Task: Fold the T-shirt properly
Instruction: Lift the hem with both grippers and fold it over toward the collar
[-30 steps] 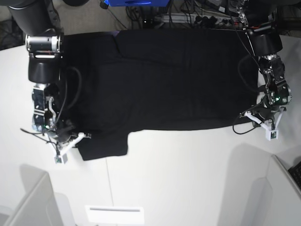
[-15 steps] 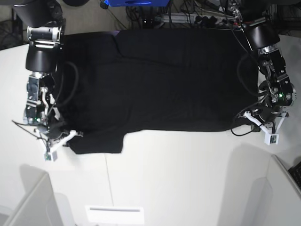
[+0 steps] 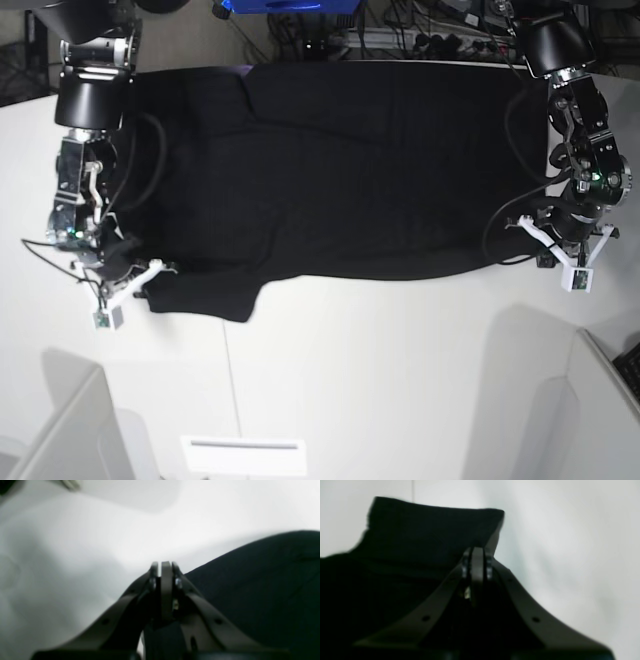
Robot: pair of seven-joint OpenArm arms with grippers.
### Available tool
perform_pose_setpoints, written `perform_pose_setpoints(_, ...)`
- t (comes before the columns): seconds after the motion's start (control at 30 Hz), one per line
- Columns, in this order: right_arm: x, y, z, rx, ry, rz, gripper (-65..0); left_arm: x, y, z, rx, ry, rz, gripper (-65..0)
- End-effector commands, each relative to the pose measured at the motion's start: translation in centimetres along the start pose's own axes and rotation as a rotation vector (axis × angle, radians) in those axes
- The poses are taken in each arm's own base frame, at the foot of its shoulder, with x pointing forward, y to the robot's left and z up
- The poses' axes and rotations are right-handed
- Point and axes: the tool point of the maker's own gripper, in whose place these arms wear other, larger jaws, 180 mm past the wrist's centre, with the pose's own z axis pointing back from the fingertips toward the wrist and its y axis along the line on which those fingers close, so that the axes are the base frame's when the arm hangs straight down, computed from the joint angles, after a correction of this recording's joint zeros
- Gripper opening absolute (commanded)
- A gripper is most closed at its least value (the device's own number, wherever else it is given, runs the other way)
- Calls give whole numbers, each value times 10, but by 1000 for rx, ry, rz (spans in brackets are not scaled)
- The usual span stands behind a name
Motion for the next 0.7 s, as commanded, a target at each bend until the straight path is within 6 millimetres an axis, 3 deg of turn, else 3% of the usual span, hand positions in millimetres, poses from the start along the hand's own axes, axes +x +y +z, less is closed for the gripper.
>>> perform_pose_setpoints(0.0,22,-13,10,-27,-66,5,-650,14,5,7,13,-39,-17,-650)
perform_pose_setpoints(0.2,17,-15,17,-35,-42,7,-650,12,24,22,46,-19,-28,-650)
perform_pose_setpoints(0.57,7,-8,36,-38,-57,49,-650,-10,26,28,47,33,-52,-650)
perform_pose_setpoints(0.67,8,-23,50,-75,-55,15,-650,-11,22,38,51,27,-83,-650)
